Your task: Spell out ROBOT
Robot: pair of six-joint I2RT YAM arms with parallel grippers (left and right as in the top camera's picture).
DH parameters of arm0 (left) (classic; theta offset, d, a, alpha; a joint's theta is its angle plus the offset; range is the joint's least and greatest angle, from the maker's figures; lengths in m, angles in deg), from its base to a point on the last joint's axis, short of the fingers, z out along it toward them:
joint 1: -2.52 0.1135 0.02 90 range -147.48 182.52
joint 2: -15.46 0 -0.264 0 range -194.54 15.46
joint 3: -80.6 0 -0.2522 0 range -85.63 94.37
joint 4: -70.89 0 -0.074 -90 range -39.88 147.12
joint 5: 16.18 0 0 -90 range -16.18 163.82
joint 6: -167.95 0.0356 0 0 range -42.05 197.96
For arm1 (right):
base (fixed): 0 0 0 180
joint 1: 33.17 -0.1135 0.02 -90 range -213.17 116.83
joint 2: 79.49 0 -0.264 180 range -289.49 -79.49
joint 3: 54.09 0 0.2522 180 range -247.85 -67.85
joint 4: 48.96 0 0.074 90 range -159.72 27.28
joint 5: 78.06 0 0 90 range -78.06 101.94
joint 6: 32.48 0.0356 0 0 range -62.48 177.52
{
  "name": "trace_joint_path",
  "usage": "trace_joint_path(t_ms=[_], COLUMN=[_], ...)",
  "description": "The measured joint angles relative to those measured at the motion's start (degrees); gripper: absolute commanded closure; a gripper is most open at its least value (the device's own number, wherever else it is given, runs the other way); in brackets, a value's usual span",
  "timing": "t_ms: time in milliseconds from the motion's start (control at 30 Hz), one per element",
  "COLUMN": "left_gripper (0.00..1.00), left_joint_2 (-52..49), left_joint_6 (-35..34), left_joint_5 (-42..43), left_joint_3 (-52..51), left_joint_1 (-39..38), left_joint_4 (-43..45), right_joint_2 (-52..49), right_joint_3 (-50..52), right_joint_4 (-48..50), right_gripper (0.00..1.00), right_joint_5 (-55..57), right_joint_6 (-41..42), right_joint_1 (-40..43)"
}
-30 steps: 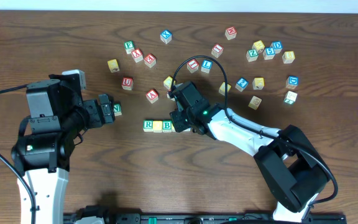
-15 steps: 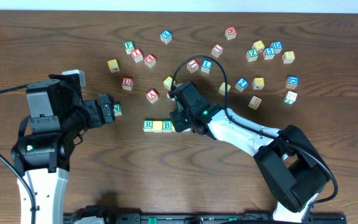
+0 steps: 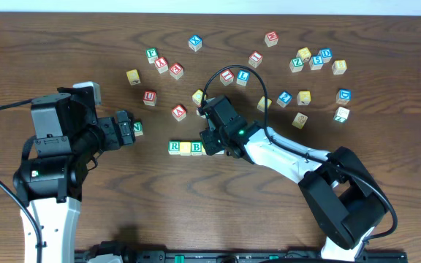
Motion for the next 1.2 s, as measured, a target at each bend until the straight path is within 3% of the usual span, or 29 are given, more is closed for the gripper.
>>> trace_joint_path(t_ms=[833, 1200], left_gripper=[0.02, 0.02], left_joint_2=[0.00, 0.00], left_joint_6=[0.00, 0.00], left_joint_5=[0.00, 0.00], left_joint_3=[0.00, 0.00], left_joint_1=[0.00, 0.00], left_joint_4=[0.00, 0.00], right_joint_2=[0.00, 0.00], right_joint_3=[0.00, 0.00], right_joint_4=[1.14, -2.21], right_gripper=[0.99, 0.99], right_joint_5=[0.09, 12.50], right_joint_6=[0.02, 6.58], right_joint_1=[0.00, 0.81])
